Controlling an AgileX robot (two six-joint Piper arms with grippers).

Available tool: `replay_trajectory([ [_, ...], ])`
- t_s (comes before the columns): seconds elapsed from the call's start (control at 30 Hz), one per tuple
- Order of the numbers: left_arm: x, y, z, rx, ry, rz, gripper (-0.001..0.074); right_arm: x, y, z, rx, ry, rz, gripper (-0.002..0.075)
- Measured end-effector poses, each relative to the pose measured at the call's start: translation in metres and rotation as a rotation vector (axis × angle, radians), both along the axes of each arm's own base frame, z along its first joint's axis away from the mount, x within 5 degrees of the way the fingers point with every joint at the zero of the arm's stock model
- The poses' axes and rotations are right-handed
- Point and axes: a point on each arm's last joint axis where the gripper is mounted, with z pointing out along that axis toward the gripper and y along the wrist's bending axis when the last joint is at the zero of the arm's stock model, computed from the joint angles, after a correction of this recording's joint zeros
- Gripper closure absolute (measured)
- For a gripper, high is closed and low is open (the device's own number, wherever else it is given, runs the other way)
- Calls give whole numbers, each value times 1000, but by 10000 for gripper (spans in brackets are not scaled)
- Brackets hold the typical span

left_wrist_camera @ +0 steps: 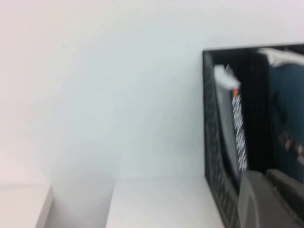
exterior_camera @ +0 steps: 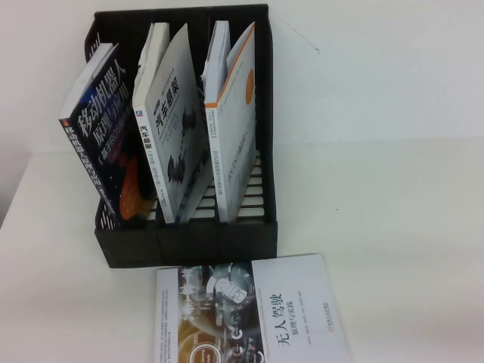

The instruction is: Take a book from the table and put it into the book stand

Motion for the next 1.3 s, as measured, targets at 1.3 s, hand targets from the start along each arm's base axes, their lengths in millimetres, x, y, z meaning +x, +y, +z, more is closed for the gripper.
replay_trajectory([
  [1.3, -21, 3, -73, -15, 381, 53, 736, -1, 0, -1, 2, 14, 5, 728],
])
